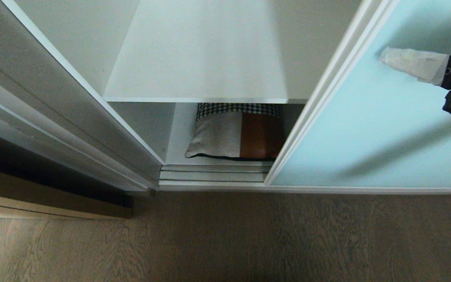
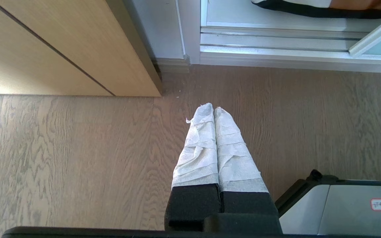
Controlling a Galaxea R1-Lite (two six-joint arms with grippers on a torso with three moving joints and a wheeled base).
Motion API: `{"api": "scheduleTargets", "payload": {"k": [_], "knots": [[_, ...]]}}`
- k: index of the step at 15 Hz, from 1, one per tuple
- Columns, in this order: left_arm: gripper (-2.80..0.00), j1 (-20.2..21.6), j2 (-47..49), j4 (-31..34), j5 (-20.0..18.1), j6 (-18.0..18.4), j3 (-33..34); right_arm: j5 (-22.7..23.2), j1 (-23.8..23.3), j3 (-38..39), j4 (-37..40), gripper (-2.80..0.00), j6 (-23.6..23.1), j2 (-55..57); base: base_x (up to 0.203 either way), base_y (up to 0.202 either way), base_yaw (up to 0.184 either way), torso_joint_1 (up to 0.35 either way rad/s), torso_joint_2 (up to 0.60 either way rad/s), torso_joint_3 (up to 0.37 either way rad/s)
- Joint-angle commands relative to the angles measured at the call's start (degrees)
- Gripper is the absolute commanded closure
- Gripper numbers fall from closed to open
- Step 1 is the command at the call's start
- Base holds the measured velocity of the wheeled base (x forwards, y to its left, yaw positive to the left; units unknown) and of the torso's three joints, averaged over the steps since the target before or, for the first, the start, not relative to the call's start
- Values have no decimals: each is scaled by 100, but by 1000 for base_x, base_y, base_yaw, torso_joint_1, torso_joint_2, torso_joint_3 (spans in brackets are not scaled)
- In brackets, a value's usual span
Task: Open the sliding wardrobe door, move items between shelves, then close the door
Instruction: Close the door
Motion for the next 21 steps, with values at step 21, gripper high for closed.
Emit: {"api": "scheduleTargets", "payload": {"k": [21], "knots": [[0, 2, 9, 4, -3, 2, -1, 799, -918, 339, 1896, 0, -478, -2444, 0, 0, 0, 0, 0, 0]]}}
